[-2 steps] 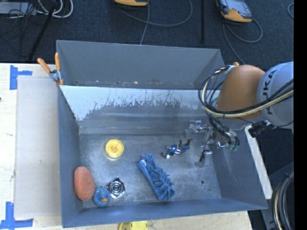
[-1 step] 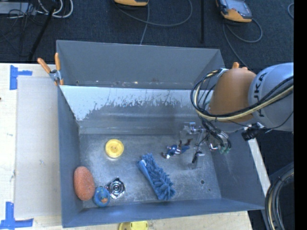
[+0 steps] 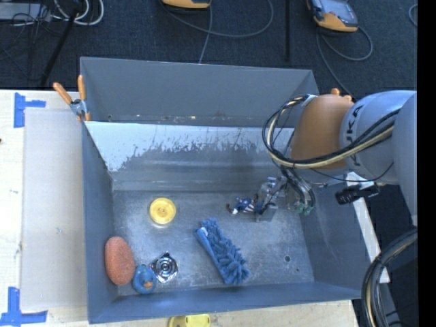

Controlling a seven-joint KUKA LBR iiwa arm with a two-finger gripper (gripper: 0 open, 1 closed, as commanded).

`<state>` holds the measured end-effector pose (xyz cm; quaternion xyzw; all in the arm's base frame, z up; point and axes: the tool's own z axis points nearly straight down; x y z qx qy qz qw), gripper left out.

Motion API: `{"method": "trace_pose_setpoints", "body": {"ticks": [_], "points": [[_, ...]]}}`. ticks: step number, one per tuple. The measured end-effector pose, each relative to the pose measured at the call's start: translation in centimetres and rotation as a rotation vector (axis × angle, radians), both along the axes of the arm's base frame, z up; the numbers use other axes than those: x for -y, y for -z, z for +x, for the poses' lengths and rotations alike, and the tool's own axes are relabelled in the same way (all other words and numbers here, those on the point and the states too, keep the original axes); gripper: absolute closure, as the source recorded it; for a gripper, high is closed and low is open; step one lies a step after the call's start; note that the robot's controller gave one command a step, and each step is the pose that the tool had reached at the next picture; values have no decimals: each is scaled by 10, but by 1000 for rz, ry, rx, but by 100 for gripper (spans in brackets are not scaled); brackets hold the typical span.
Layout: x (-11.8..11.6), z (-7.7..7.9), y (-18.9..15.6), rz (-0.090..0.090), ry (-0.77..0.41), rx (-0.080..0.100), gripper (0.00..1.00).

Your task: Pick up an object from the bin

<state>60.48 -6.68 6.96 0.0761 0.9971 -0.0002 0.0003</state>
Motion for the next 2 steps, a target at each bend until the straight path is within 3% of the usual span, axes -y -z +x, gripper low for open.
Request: {"method": "trace_pose_setpoints", "body": {"ticks": [1, 2], "points": [[0, 0, 0, 0, -1, 0, 100], [41, 10, -145, -1, -58, 3, 100]]}}
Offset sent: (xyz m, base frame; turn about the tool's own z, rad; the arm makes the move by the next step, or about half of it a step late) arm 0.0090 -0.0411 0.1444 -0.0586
